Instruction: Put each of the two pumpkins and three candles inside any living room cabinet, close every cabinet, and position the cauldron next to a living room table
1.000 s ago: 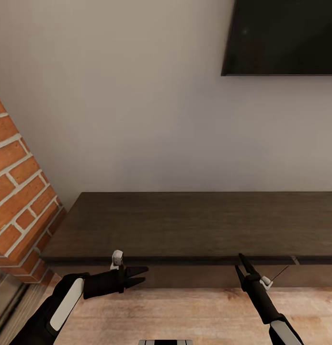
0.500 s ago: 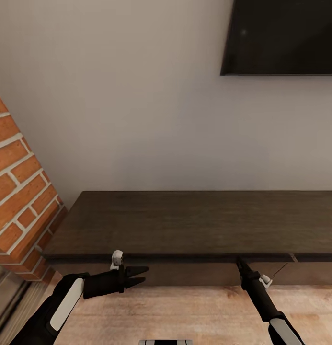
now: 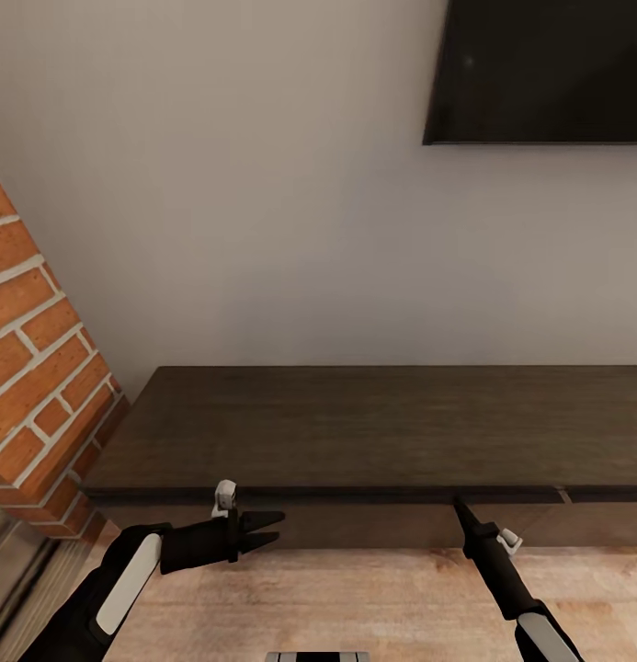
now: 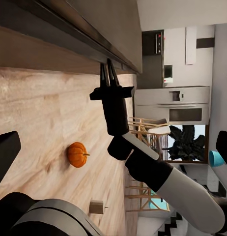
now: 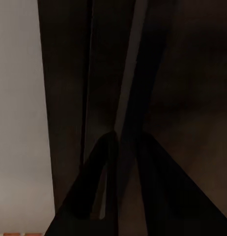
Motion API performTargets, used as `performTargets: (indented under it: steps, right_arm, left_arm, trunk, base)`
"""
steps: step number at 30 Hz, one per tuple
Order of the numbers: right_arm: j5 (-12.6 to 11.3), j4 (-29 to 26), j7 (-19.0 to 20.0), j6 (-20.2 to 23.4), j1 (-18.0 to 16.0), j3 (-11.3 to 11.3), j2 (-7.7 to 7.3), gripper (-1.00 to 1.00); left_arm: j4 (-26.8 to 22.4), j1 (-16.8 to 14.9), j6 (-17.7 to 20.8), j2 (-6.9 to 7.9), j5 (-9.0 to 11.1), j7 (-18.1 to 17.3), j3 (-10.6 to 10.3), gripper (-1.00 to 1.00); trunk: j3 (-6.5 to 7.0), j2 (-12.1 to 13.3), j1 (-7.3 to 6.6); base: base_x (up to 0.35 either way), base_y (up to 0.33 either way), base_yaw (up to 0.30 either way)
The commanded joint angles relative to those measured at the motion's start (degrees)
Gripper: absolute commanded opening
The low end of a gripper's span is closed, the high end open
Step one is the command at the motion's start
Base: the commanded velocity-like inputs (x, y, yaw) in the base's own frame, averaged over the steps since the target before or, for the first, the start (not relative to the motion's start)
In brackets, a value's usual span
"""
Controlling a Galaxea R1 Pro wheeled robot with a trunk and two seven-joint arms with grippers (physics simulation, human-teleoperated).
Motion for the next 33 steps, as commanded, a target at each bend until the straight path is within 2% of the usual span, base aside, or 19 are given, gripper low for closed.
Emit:
performTargets:
  steps: [1, 18, 33]
  right_arm:
    - [-1.01, -0.46, 0.46, 1.18, -0.05, 0.08, 0.01, -1.0]
    - [-1.53, -0.21, 0.36, 1.44, -0.05, 0.04, 0.01, -1.0]
    - [-1.02, -0.45, -0.1, 1.48, -0.05, 0.04, 0.01, -1.0]
  left_arm:
    - [0.02, -0.03, 0.21, 0.03, 0.1, -0.11, -0.08, 1.0]
    - [0.06, -0.03, 0.18, 0.03, 0.1, -0.11, -0.08, 1.0]
    - [0.07, -0.03, 0.18, 0.03, 0.1, -0.11, -0.08, 1.0]
  trunk:
    - [-0.04, -0.02, -0.02]
    - [-0.04, -0.02, -0.02]
    - [-0.04, -0.02, -0.02]
  base:
    - [0.0, 0.0, 0.0]
    - [0.0, 0.0, 0.0]
    - [0.0, 0.0, 0.0]
